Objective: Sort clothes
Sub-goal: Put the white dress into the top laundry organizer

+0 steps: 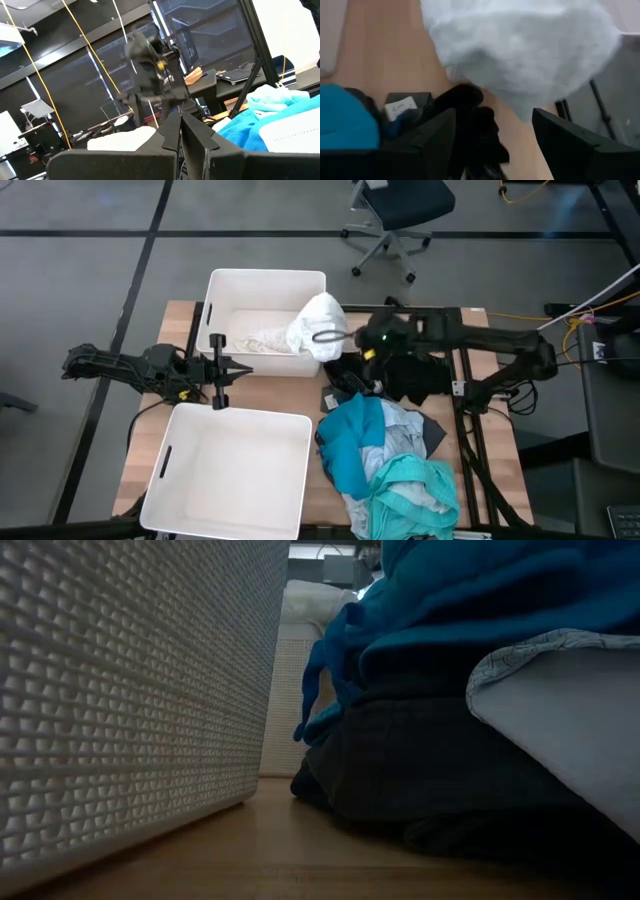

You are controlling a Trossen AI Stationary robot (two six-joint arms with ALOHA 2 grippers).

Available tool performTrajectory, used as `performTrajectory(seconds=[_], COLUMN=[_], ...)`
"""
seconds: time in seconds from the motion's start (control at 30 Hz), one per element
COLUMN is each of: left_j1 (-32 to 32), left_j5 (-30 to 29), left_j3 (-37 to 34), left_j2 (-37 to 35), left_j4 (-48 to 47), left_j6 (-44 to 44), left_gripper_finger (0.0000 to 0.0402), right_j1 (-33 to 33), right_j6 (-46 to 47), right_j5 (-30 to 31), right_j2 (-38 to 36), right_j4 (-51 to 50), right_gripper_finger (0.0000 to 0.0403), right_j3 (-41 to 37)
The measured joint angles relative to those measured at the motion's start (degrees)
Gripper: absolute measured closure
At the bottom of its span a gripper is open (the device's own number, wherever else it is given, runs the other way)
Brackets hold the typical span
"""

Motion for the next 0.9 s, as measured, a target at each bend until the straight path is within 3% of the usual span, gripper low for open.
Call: performTrajectory(seconds=[0.17, 0.33, 0.5, 0.6, 0.73, 0.83, 0.9], left_j1=[0.0, 0.0, 0.0, 0.0, 0.0, 0.0, 0.0], left_j5=[0.0, 0.0, 0.0, 0.0, 0.0, 0.0, 0.0], left_j3=[0.0, 0.0, 0.0, 0.0, 0.0, 0.0, 0.0], left_j2=[0.0, 0.0, 0.0, 0.0, 0.0, 0.0, 0.0], left_j4=[0.0, 0.0, 0.1, 0.1, 0.2, 0.2, 0.2], left_j6=[0.0, 0.1, 0.1, 0.0, 0.0, -0.1, -0.1], left_gripper_finger=[0.0396, 0.0396, 0.0396, 0.0396, 0.0396, 0.0396, 0.0396], right_j1=[-1.3, -4.3, -6.8, -7.7, -7.7, -7.6, -7.6], right_j6=[-6.8, -9.9, -8.9, -9.0, -10.0, -10.6, -10.7], right_j5=[4.2, 0.6, -2.1, -6.3, -6.3, -3.1, -2.7], right_j2=[0.0, 0.1, 2.4, 5.1, 9.7, 11.4, 11.8], right_j4=[19.6, 38.0, 52.0, 55.6, 60.3, 64.3, 65.7], right_gripper_finger=[0.0136, 0.0136, 0.0136, 0.0136, 0.0137, 0.0157, 0.019], right_j3=[-13.6, -22.6, -26.2, -26.5, -26.6, -26.5, -26.5])
